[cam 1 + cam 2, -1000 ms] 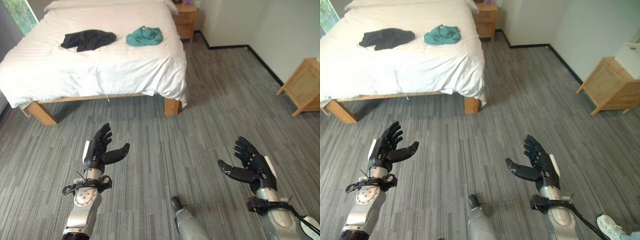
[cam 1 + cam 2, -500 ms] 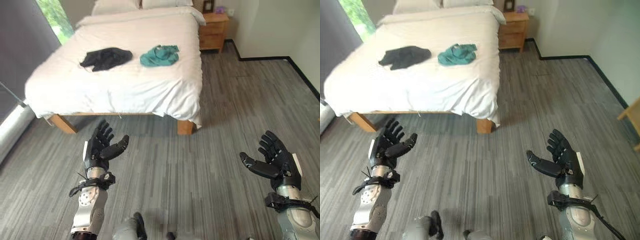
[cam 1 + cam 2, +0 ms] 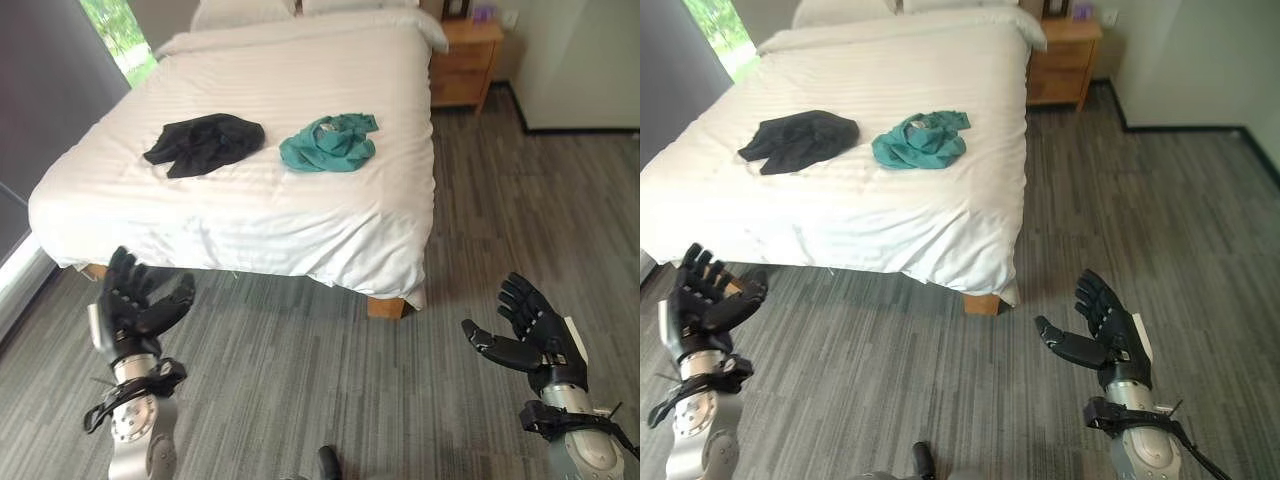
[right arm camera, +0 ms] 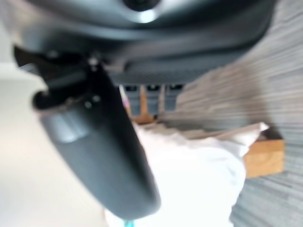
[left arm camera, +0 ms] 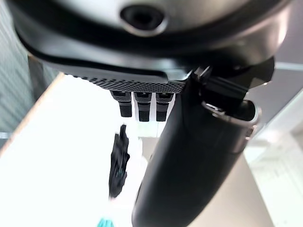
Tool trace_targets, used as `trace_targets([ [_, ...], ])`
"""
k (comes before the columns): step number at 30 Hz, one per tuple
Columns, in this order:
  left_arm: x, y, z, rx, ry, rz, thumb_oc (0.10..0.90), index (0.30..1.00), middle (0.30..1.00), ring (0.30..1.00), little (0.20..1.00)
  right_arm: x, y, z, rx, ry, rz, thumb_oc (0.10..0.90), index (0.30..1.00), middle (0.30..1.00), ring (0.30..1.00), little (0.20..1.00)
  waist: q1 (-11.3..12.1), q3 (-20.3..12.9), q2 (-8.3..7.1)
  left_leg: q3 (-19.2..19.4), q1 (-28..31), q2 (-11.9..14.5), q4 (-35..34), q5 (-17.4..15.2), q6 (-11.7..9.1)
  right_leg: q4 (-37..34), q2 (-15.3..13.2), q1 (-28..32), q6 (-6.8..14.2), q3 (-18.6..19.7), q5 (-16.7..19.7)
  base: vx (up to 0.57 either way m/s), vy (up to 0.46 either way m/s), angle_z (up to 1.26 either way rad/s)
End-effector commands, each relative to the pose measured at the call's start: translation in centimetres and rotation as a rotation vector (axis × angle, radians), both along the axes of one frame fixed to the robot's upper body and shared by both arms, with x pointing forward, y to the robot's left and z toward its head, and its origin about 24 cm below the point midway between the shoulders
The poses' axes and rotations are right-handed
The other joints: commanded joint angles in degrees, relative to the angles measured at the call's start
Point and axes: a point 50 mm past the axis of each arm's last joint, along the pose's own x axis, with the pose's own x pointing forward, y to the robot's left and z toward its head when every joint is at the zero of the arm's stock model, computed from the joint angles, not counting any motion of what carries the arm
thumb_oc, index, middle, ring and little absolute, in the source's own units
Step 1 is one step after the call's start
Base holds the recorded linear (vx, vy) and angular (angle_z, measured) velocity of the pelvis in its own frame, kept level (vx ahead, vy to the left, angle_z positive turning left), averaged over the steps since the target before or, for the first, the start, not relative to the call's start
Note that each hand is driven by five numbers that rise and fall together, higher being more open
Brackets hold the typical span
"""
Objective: Pick up bed clothes into laundry basket.
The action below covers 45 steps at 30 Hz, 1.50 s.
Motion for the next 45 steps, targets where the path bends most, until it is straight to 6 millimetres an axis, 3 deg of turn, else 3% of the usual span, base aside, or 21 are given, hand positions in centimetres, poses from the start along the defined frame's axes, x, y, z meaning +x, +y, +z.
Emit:
trace_targets([
  [1, 1.3, 1.5, 6.5, 0.124, -0.302, -0.009, 0.8, 0.9, 0.9, 0.9, 0.9, 1.9, 0.5, 4.6, -0.073, -0.224, 0.087, 0.8, 0.9, 0.9, 0.9, 0.9, -2.4, -0.4, 1.33, 3.1, 3.3, 9.4, -1.8, 3.2, -12.5, -28.2, -5.9, 6.6, 4.1, 10.8, 28.1, 0.33, -0.068, 0.48],
  [3, 2.2, 0.6, 6.5, 0.112, -0.306, -0.059, 0.8, 0.9, 0.9, 0.9, 0.9, 1.4, -0.2, 4.3, -0.056, -0.216, 0.053, 0.8, 0.9, 0.9, 0.9, 0.9, -5.2, 0.2, 0.88, 0.4, 5.1, 8.9, -1.7, 1.5, -12.8, -31.6, -3.2, 3.8, 3.6, 14.3, 24.6, 0.34, -0.132, 0.25],
  [5, 2.7, 0.0, 6.2, 0.099, -0.298, -0.093, 0.8, 0.9, 0.9, 0.9, 0.9, 1.1, -0.8, 4.0, -0.034, -0.215, 0.02, 0.8, 0.9, 0.9, 0.9, 0.9, -7.5, 0.3, 0.2, -1.9, 6.9, 8.4, -1.6, -0.1, -13.2, -37.4, -0.6, 5.0, 4.6, 17.7, 21.7, 0.32, -0.15, 1.14],
  [8, 3.1, -0.5, 5.5, 0.044, -0.288, -0.115, 0.8, 0.9, 0.9, 0.9, 0.9, 0.9, -1.2, 4.1, -0.034, -0.22, -0.007, 0.8, 0.9, 0.9, 0.9, 0.9, -8.6, -1.0, -1.04, -3.8, 8.1, 7.7, -2.0, -1.6, -13.6, -48.9, 1.6, 6.5, 6.4, 21.3, 19.2, 0.28, -0.196, 0.9],
  [9, 3.2, -1.0, 4.9, 0.052, -0.259, -0.134, 0.8, 0.9, 0.9, 0.9, 0.9, 1.0, -1.8, 4.9, -0.087, -0.238, -0.017, 0.8, 0.9, 0.9, 0.9, 0.9, -8.2, -1.6, -1.66, -5.2, 8.4, 7.6, -1.7, -2.6, -13.5, -53.2, 2.6, 7.4, 6.0, 20.2, 18.8, 0.23, -0.266, 0.33],
  [11, 3.1, -1.2, 4.9, 0.041, -0.253, -0.145, 0.8, 0.9, 0.9, 0.9, 0.9, 0.7, -1.9, 4.6, -0.08, -0.218, -0.027, 0.8, 0.9, 0.9, 0.9, 0.9, -7.6, -1.9, -1.41, -6.7, 7.8, 8.0, -0.5, -2.3, -13.5, -52.5, 2.2, 9.0, 5.1, 19.2, 17.4, 0.1, -0.22, 0.66],
  [12, 2.8, -1.0, 4.4, 0.022, -0.241, -0.141, 0.8, 0.9, 0.9, 0.9, 0.9, 0.9, -1.9, 5.3, -0.095, -0.229, -0.004, 0.8, 0.9, 0.9, 0.9, 0.9, -6.9, -2.1, -2.33, -7.6, 7.4, 7.5, -1.0, -1.8, -13.8, -55.8, 2.4, 10.5, 5.9, 18.6, 19.7, 0.03, -0.178, 0.67],
  [13, 2.8, -1.0, 4.4, 0.022, -0.241, -0.141, 0.8, 0.9, 0.9, 0.9, 0.9, 0.9, -1.9, 5.3, -0.095, -0.229, -0.004, 0.8, 0.9, 0.9, 0.9, 0.9, -6.9, -2.1, -2.33, -7.6, 7.4, 7.5, -1.0, -1.8, -13.8, -55.8, 2.4, 10.5, 5.9, 18.6, 19.7, 0.05, -0.205, 0.47],
  [17, 2.0, 0.4, 2.9, -0.053, -0.214, -0.077, 0.8, 0.9, 0.9, 0.9, 0.9, 1.2, -3.4, 9.1, -0.249, -0.318, -0.014, 0.8, 0.9, 0.9, 0.9, 0.9, -5.4, -3.3, -2.14, -8.8, 5.9, 7.4, -1.3, -0.2, -13.8, -62.6, 1.8, 13.6, 4.7, 17.3, 20.4, 0.03, -0.082, 0.13],
  [18, 2.0, 0.4, 2.9, -0.056, -0.214, -0.077, 0.8, 0.9, 0.9, 0.9, 0.9, 1.2, -3.4, 9.1, -0.251, -0.317, -0.013, 0.8, 0.9, 0.9, 0.9, 0.9, -5.5, -3.4, -1.98, -8.9, 5.8, 7.3, -1.3, -0.3, -13.8, -62.8, 1.7, 13.6, 4.7, 17.2, 20.4, 0.04, -0.051, 0.13],
  [20, 1.3, 1.4, 1.8, -0.032, -0.153, -0.071, 0.8, 0.9, 0.9, 0.9, 0.9, 1.1, -5.8, 12.9, -0.441, -0.324, -0.041, 0.8, 0.9, 0.9, 0.9, 0.9, -4.8, -4.1, -2.47, -9.4, 5.7, 7.6, -1.2, -0.7, -14.0, -64.0, 1.8, 15.3, 3.9, 17.3, 20.0, 0.09, -0.051, 0.16],
  [21, 1.3, 1.3, 1.8, -0.036, -0.153, -0.073, 0.8, 0.9, 0.9, 0.9, 0.9, 1.1, -5.9, 12.9, -0.444, -0.323, -0.041, 0.8, 0.9, 0.9, 0.9, 0.9, -4.7, -4.1, -2.31, -9.4, 5.7, 7.6, -1.2, -0.7, -14.0, -64.0, 1.8, 15.3, 3.9, 17.3, 19.9, 0.09, -0.039, 0.03],
  [22, 0.9, 1.5, 1.5, -0.03, -0.137, -0.083, 0.8, 0.9, 0.9, 0.9, 0.9, 1.1, -6.7, 15.5, -0.549, -0.344, -0.039, 0.8, 0.9, 0.9, 0.9, 0.9, -4.1, -4.3, -2.85, -9.9, 5.8, 7.6, -1.5, -0.8, -14.0, -64.4, 1.8, 15.8, 3.8, 17.2, 19.9, 0.05, -0.024, -0.06],
  [25, 0.8, 1.3, 1.3, -0.042, -0.136, -0.102, 0.8, 0.9, 0.9, 0.9, 0.9, 1.3, -7.1, 17.8, -0.637, -0.37, -0.026, 0.8, 0.9, 0.9, 0.9, 0.9, -3.6, -4.5, -3.02, -10.5, 5.9, 7.4, -2.0, -0.9, -13.9, -64.9, 1.8, 16.1, 3.8, 17.2, 20.1, 0.02, -0.01, -0.04],
  [26, 0.8, 1.1, 1.1, -0.044, -0.127, -0.127, 0.8, 0.9, 0.9, 0.9, 0.9, 1.8, -6.9, 20.3, -0.73, -0.397, -0.003, 0.8, 0.9, 0.9, 0.9, 0.9, -2.8, -4.6, -3.68, -11.1, 5.9, 7.2, -1.9, -1.1, -13.8, -64.9, 1.9, 16.2, 3.9, 17.2, 20.2, 0.0, 0.0, 0.0],
  [28, 0.8, 0.9, 1.0, -0.045, -0.124, -0.14, 0.8, 0.9, 0.9, 0.9, 0.9, 2.2, -6.8, 21.4, -0.768, -0.409, 0.013, 0.8, 0.9, 0.9, 0.9, 0.9, -2.4, -4.5, -3.83, -11.2, 5.7, 7.2, -1.7, -1.2, -13.8, -64.8, 2.0, 16.1, 3.9, 17.2, 20.3, 0.0, 0.005, -0.02],
  [31, 0.5, 0.0, 0.0, -0.036, -0.079, -0.212, 0.8, 0.9, 0.9, 0.9, 0.9, 3.5, -7.0, 24.9, -0.996, -0.358, -0.005, 0.8, 0.9, 0.9, 0.9, 0.9, -0.2, -4.1, -5.45, -11.9, 5.3, 7.5, -1.7, -1.6, -13.8, -64.9, 2.2, 15.9, 3.9, 17.0, 20.6, 0.0, 0.002, 0.02],
  [35, 0.0, -0.1, -0.9, -0.052, -0.042, -0.232, 0.8, 0.9, 0.9, 0.9, 0.9, 4.6, -6.9, 26.8, -1.171, -0.292, -0.018, 0.8, 0.9, 0.9, 0.9, 0.9, 1.9, -4.2, -6.4, -12.3, 5.0, 7.7, -2.3, -1.4, -13.9, -65.7, 2.3, 16.0, 3.9, 16.4, 20.8, -0.01, -0.004, 0.06],
  [39, -0.7, 0.3, -2.5, -0.07, 0.029, -0.219, 0.8, 0.9, 0.9, 0.9, 0.9, 6.0, -7.2, 28.1, -1.212, -0.273, -0.043, 0.8, 0.9, 0.9, 0.9, 0.9, 4.0, -4.3, -6.97, -13.4, 5.2, 7.9, -3.6, -0.8, -14.2, -67.1, 2.1, 16.8, 3.8, 15.2, 20.7, 0.01, -0.008, 0.19],
  [45, -1.0, 0.5, -3.9, -0.083, 0.101, -0.249, 0.8, 0.9, 0.9, 0.9, 0.9, 8.5, -9.5, 30.4, -1.064, -0.253, -0.14, 0.8, 0.9, 0.9, 0.9, 0.9, 7.5, -4.4, -7.33, -16.1, 5.2, 7.8, -4.1, -0.1, -14.8, -68.8, 1.3, 18.4, 3.6, 13.2, 20.3, 0.02, -0.028, 0.27],
])
